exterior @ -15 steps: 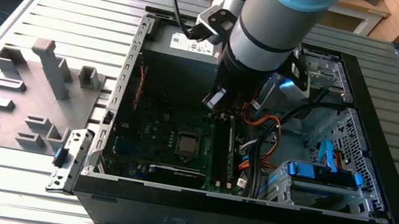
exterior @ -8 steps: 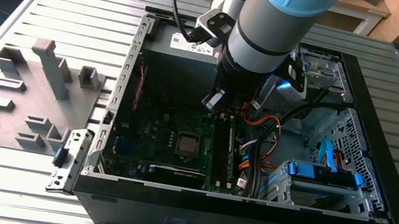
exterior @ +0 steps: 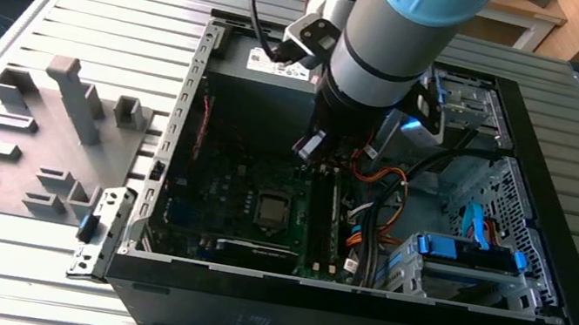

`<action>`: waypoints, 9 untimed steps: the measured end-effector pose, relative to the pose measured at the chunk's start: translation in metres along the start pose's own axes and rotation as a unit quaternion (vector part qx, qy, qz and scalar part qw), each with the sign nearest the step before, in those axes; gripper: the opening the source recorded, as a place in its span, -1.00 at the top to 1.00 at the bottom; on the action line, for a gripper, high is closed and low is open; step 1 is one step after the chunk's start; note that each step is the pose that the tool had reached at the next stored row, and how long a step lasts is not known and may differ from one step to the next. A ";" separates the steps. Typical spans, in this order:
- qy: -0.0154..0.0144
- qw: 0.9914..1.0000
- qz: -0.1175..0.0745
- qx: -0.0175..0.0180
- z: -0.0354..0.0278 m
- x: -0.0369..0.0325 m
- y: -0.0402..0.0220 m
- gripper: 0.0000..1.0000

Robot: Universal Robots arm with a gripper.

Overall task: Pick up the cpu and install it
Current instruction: 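Install the first cpu locking lever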

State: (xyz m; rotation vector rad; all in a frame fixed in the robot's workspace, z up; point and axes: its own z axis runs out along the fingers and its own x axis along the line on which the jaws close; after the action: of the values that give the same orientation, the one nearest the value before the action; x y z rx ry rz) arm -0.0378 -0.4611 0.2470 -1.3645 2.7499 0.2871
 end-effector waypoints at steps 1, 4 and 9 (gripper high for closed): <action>-0.001 1.000 0.000 0.000 0.0006 -0.0002 0.0002 0.79; -0.002 1.000 -0.001 -0.001 0.0033 -0.0011 0.0014 0.79; -0.002 1.000 -0.001 -0.002 0.0070 -0.0022 0.0065 0.79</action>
State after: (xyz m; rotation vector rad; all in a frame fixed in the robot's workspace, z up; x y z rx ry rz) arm -0.0418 -0.4542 0.2413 -1.3670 2.7452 0.2938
